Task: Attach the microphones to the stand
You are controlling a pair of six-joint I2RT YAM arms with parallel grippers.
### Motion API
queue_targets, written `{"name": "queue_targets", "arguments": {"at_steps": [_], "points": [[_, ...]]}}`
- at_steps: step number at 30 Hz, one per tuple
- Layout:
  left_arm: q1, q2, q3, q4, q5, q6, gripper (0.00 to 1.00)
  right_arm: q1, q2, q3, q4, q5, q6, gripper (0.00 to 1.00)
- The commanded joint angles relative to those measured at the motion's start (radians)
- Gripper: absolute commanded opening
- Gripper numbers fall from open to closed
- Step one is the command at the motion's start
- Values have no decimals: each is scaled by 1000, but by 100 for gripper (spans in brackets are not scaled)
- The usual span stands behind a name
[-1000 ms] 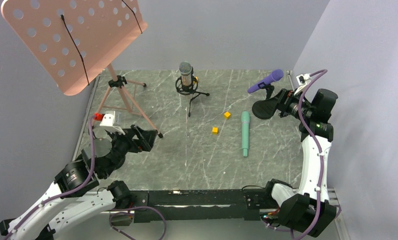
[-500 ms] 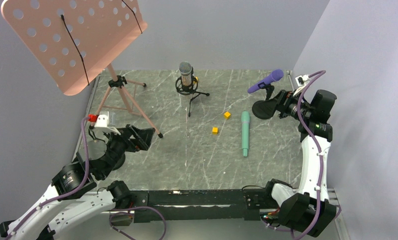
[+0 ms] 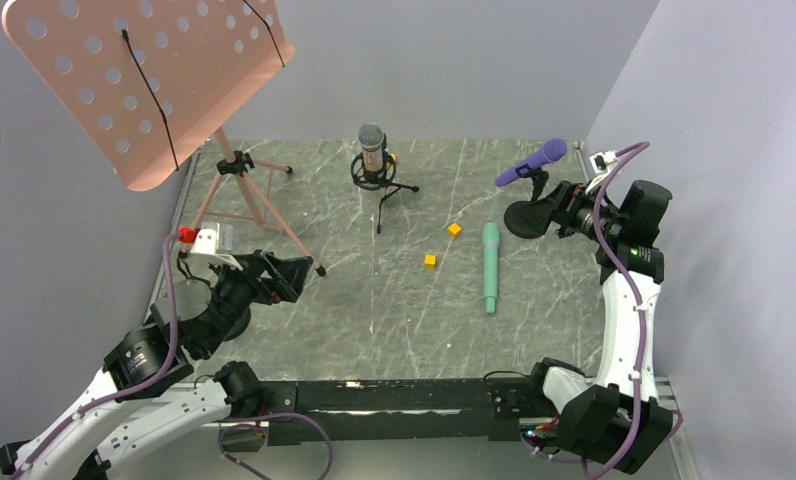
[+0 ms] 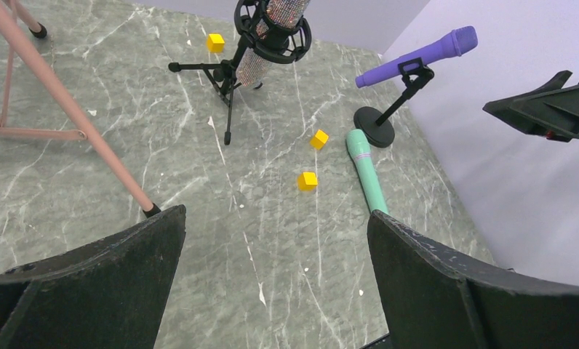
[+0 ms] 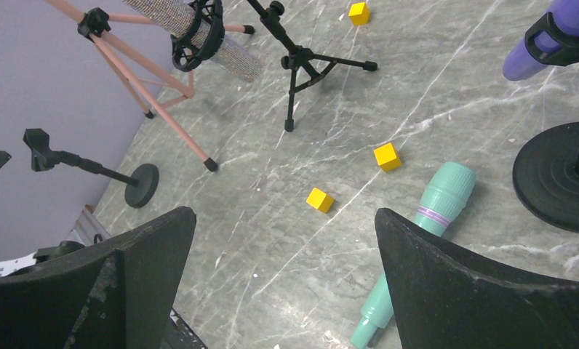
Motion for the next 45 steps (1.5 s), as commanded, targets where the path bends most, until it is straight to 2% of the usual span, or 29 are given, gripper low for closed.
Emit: {"name": "queue_targets", "arguments": {"at_steps": [1, 7, 13, 20, 28, 31, 33, 37, 41, 45], "points": [[-2, 8, 8, 42, 24, 47, 99, 2, -3, -6, 19, 11, -9, 100], [-2, 38, 24, 50, 64, 125, 99, 3, -11, -19, 23, 13, -26, 100], [-2, 23, 14, 62, 28, 185, 99, 3, -23, -30, 29, 10, -55, 100], [-2, 3, 26, -49, -104, 290, 99, 4, -45, -80, 38, -93, -237, 100], [-2, -33, -7, -124, -302, 291, 99, 4, -28, -121, 52, -85, -279, 100], [-2, -8, 16, -245, -451, 228, 99, 4, -31, -132, 66, -78, -280, 100], [-2, 23, 39, -349, -541, 125, 99, 4, -26, -135, 66, -78, -283, 100], [-2, 77, 56, -468, -603, -2, 97, 4, -17, -136, 59, -81, -290, 100], [-1, 143, 113, -644, -688, -198, 95, 4, -18, -141, 55, -77, -298, 100], [17, 209, 169, -784, -720, -290, 92, 4, -17, -144, 47, -80, -307, 100]]}}
